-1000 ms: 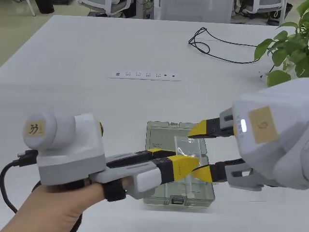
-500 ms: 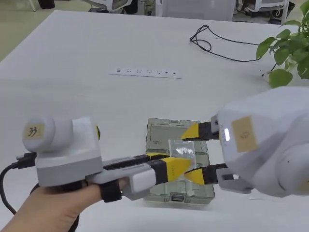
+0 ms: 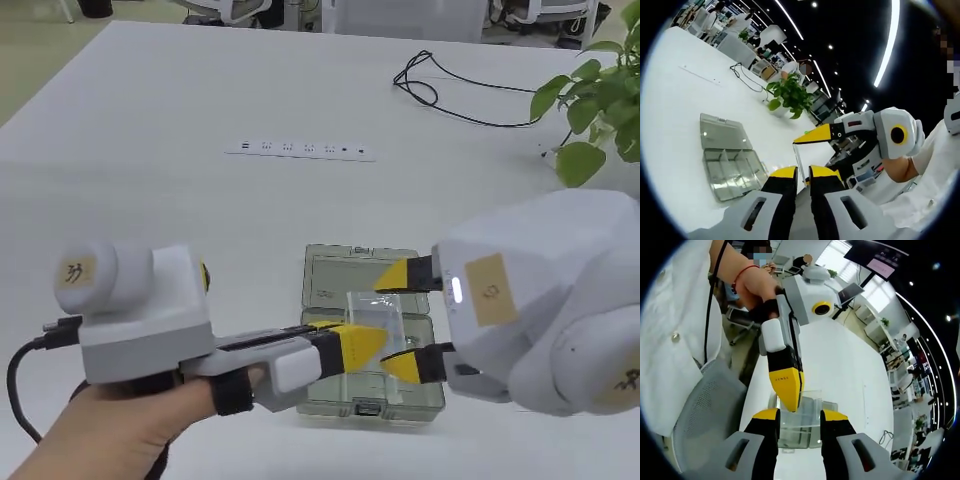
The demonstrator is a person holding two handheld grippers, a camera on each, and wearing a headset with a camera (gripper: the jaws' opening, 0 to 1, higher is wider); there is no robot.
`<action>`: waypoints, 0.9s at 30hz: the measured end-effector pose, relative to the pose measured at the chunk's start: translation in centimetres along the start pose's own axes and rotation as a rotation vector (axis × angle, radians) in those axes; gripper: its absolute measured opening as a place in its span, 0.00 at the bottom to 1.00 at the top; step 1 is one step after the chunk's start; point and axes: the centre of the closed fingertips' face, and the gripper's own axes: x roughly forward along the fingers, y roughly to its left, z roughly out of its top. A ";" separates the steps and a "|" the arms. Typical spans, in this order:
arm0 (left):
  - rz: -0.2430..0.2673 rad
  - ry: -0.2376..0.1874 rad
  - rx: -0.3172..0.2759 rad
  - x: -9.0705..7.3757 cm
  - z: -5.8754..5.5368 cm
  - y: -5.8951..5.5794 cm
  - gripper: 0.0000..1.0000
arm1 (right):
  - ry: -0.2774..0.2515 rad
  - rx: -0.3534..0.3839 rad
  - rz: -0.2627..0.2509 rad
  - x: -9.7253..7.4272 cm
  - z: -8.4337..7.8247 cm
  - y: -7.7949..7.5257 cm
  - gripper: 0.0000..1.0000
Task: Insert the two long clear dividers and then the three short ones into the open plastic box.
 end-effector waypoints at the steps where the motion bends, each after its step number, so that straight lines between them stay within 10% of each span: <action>1: -0.001 -0.002 -0.006 0.0 0.1 0.0 0.04 | 0.000 0.000 -0.001 0.0 0.0 0.0 0.32; 27: 0.017 -0.014 -0.008 0.0 0.3 0.9 0.00 | 0.006 -0.042 -0.021 0.4 -0.1 -0.5 0.33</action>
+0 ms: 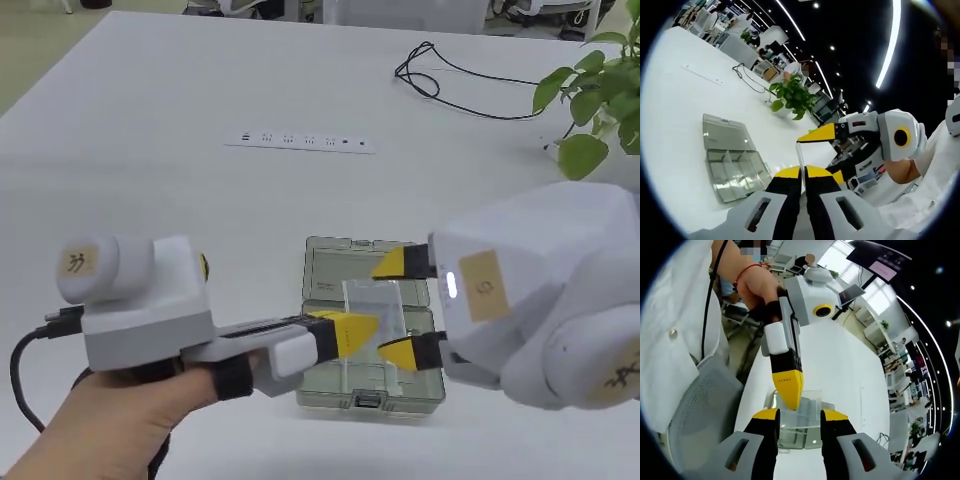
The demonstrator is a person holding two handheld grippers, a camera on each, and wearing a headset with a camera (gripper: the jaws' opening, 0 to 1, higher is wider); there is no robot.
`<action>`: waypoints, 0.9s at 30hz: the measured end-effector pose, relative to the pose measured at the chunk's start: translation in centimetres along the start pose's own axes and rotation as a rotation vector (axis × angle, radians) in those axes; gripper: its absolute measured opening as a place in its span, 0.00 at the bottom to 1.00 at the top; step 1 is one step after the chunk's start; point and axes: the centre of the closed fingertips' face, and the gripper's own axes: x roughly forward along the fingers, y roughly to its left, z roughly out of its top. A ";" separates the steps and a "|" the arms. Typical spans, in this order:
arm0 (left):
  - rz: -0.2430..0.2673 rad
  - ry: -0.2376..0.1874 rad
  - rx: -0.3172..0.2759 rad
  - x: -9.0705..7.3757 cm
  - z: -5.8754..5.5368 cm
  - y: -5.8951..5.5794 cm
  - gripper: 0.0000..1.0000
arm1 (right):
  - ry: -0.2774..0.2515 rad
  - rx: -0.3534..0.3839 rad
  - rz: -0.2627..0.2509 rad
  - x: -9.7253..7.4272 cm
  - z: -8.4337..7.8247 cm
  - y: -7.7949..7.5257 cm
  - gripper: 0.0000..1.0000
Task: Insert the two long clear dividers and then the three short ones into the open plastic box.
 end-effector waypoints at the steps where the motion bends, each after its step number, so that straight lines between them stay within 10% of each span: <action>1: 0.000 -0.002 0.000 0.0 0.0 0.0 0.00 | 0.000 -0.003 0.000 0.0 0.0 0.0 0.33; 12: -0.006 0.039 0.105 -0.2 -0.7 0.2 0.00 | -0.050 0.069 0.004 -0.8 0.2 -1.1 0.32; 27: -0.086 0.137 0.437 -0.6 -1.6 0.0 0.00 | -0.136 0.189 0.129 -1.5 0.5 -0.7 0.26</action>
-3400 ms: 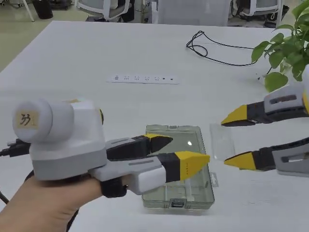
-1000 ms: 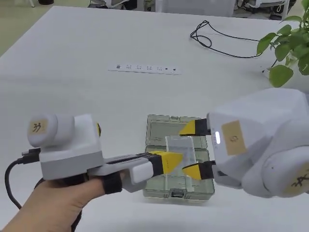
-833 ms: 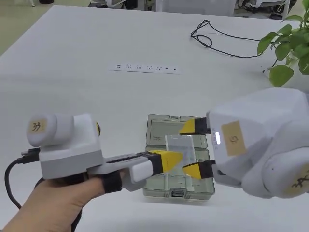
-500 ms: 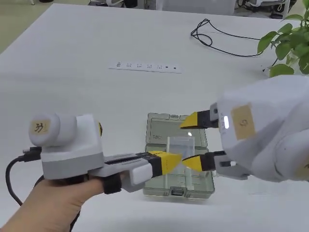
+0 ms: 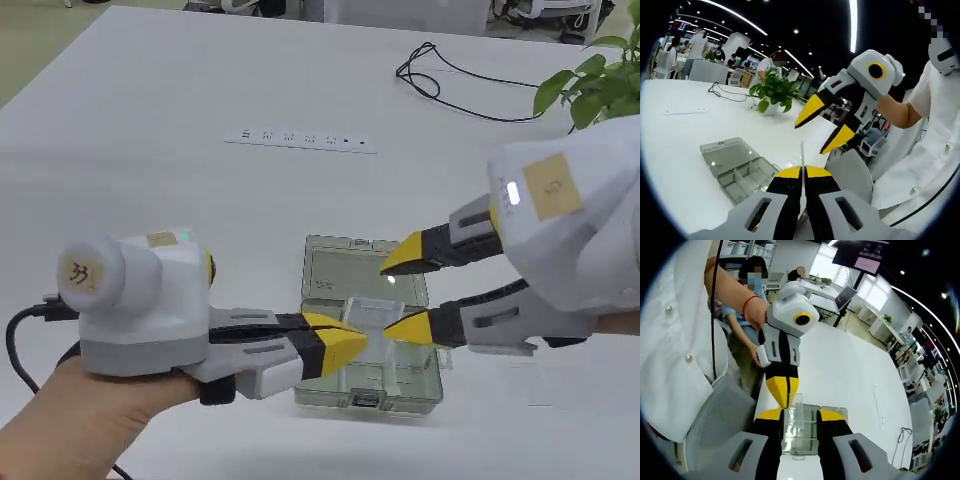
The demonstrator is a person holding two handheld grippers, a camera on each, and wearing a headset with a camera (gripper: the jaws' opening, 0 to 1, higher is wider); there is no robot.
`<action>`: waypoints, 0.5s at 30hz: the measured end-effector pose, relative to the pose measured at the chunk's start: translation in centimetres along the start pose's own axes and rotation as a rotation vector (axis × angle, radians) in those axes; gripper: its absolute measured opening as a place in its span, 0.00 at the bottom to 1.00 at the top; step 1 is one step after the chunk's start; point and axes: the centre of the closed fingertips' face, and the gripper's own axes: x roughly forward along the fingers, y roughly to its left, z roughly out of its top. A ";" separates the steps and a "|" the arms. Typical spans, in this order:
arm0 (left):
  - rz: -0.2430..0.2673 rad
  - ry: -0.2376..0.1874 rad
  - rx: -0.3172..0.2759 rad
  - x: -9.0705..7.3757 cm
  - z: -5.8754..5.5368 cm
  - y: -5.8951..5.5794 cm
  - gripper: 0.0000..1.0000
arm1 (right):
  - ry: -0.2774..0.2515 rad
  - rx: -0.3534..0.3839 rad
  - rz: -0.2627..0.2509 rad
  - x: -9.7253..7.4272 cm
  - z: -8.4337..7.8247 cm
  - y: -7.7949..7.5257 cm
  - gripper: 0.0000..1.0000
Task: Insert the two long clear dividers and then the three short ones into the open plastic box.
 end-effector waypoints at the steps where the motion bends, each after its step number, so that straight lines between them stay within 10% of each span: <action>1: -0.005 0.008 0.004 0.0 -0.1 0.0 0.00 | -0.004 0.004 0.004 0.0 0.0 -0.1 0.26; 15: -0.075 0.015 0.068 0.7 0.6 -1.0 0.00 | -0.001 0.024 0.061 -0.1 -0.4 0.2 0.25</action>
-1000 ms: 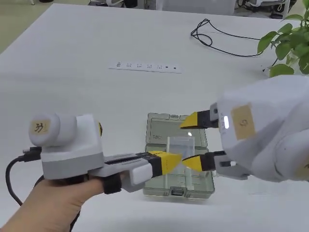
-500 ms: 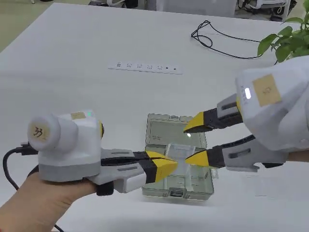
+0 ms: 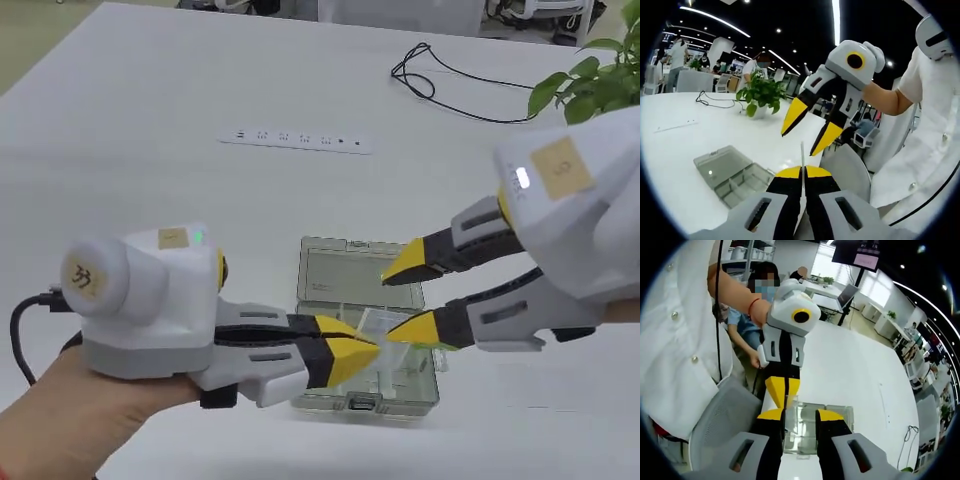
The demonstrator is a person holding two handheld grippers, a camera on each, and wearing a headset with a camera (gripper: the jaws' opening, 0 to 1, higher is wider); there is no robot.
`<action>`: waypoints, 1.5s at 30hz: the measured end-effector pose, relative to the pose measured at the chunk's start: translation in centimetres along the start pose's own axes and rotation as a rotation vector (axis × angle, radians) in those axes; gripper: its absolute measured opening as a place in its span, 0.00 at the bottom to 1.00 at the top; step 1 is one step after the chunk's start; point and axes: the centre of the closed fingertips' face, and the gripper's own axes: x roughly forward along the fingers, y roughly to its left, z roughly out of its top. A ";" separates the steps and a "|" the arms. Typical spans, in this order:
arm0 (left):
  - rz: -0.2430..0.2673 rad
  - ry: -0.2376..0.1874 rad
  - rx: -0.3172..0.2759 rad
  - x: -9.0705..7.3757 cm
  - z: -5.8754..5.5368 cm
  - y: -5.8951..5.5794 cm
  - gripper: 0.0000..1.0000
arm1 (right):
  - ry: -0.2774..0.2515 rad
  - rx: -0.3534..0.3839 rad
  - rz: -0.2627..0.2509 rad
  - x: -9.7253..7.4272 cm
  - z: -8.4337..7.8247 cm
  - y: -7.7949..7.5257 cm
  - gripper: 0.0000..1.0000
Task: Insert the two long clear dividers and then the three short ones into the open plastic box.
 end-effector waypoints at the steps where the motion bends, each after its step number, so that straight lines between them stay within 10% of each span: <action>1: -0.003 -0.003 0.004 0.0 0.1 0.0 0.00 | 0.000 -0.001 0.002 0.0 0.0 0.1 0.25; 45: -0.090 -0.018 0.176 -0.4 1.0 -3.0 0.00 | -0.096 0.128 0.305 -1.4 1.1 3.8 0.02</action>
